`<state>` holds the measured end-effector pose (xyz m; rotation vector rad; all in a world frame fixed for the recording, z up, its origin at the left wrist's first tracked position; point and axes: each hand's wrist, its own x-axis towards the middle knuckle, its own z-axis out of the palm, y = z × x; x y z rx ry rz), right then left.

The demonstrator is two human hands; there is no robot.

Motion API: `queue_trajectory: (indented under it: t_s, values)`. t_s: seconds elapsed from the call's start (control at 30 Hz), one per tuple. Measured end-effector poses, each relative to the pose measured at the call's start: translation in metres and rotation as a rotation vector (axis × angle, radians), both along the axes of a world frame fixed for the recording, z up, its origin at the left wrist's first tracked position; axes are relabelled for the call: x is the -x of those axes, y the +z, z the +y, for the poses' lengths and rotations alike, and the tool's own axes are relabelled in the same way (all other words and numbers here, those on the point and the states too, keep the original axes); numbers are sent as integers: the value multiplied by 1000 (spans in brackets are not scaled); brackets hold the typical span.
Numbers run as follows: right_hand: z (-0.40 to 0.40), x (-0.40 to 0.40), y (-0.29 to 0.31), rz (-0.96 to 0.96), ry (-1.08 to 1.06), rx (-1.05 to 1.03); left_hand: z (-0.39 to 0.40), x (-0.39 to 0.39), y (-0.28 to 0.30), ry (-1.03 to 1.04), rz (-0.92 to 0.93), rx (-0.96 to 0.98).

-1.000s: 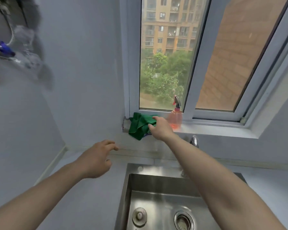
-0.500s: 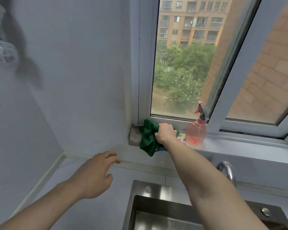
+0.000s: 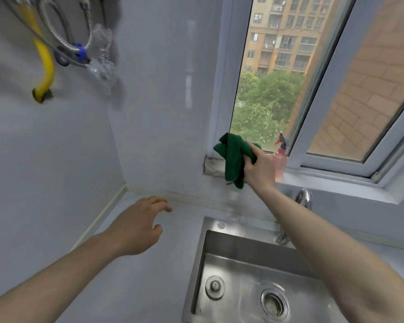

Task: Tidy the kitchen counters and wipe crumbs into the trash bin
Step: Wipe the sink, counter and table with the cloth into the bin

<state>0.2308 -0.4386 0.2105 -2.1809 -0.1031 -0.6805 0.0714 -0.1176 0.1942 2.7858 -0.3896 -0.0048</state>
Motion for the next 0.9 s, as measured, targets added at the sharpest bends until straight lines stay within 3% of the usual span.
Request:
queue_trajectory:
  t_s: [0.17, 0.5, 0.77, 0.9]
  values:
    - [59, 135, -4, 46, 129, -50, 43, 111, -12, -1, -12, 61]
    - [208, 365, -102, 352, 519, -82, 172, 378, -84, 312, 218, 110]
    - [223, 466, -133, 492, 647, -167, 157, 534, -131, 559, 328, 155]
    - [233, 514, -150, 583, 701, -110, 144, 584, -147, 628, 395, 180]
